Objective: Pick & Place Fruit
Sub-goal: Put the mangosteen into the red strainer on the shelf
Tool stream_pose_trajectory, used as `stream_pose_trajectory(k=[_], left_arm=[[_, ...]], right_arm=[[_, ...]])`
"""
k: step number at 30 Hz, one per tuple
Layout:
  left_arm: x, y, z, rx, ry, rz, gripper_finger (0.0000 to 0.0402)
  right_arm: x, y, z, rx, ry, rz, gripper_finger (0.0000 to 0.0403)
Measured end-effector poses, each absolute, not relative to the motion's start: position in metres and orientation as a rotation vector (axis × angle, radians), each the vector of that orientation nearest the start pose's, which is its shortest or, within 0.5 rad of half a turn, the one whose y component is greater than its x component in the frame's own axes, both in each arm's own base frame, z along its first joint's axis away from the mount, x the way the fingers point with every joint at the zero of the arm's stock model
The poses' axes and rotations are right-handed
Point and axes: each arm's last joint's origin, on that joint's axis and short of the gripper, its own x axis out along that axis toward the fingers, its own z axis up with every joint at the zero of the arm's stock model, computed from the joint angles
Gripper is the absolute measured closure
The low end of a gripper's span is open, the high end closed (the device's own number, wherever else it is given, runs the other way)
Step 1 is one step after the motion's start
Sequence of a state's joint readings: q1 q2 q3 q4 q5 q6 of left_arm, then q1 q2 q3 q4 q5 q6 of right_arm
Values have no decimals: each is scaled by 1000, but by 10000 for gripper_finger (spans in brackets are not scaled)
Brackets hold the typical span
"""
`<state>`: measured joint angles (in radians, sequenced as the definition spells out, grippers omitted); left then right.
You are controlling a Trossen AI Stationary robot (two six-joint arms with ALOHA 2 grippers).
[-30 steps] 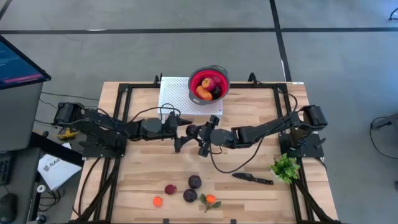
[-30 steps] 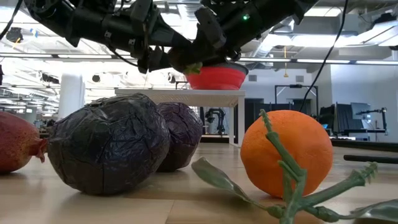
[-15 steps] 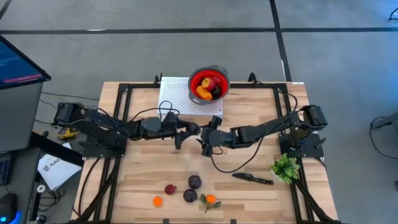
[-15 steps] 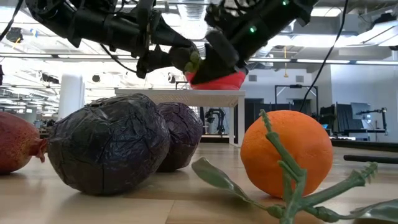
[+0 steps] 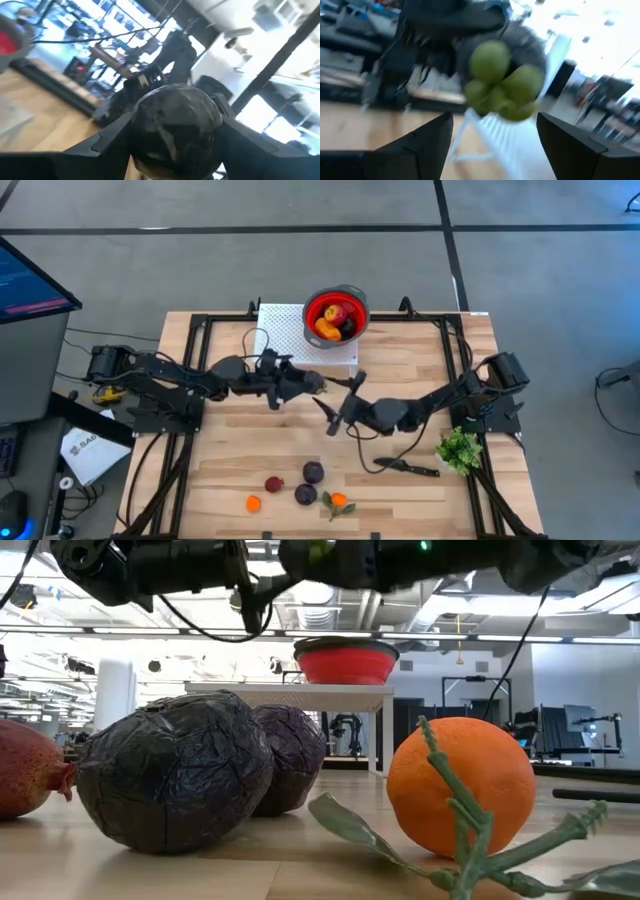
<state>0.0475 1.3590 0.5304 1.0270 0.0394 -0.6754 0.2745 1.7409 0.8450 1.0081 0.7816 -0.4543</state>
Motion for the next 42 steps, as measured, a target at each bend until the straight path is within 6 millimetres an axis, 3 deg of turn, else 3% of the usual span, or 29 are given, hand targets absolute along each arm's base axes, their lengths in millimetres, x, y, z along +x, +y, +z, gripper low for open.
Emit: stream_pose_trajectory(k=[5,12,20,23,27,32,36,42], left_arm=[[267,11,247,-675,-246,-91,147],[267,11,248,-676,-258,-96,146],[267,15,246,-636,-245,-85,128],[268,20,242,-548,-211,-84,109],[267,32,238,-446,-177,-31,83],[268,40,225,-404,-50,41,68],[268,37,216,-394,31,47,74],[263,26,203,-399,90,30,92]], right_arm=[[353,73,244,-536,-48,-543,121],[362,72,255,-604,-29,-525,125],[361,79,252,-596,-10,-497,200],[361,84,244,-538,61,-474,217],[351,95,230,-414,230,-419,209],[316,98,224,-249,504,-413,196],[281,80,246,-95,667,-401,197],[262,24,327,130,702,-408,196]])
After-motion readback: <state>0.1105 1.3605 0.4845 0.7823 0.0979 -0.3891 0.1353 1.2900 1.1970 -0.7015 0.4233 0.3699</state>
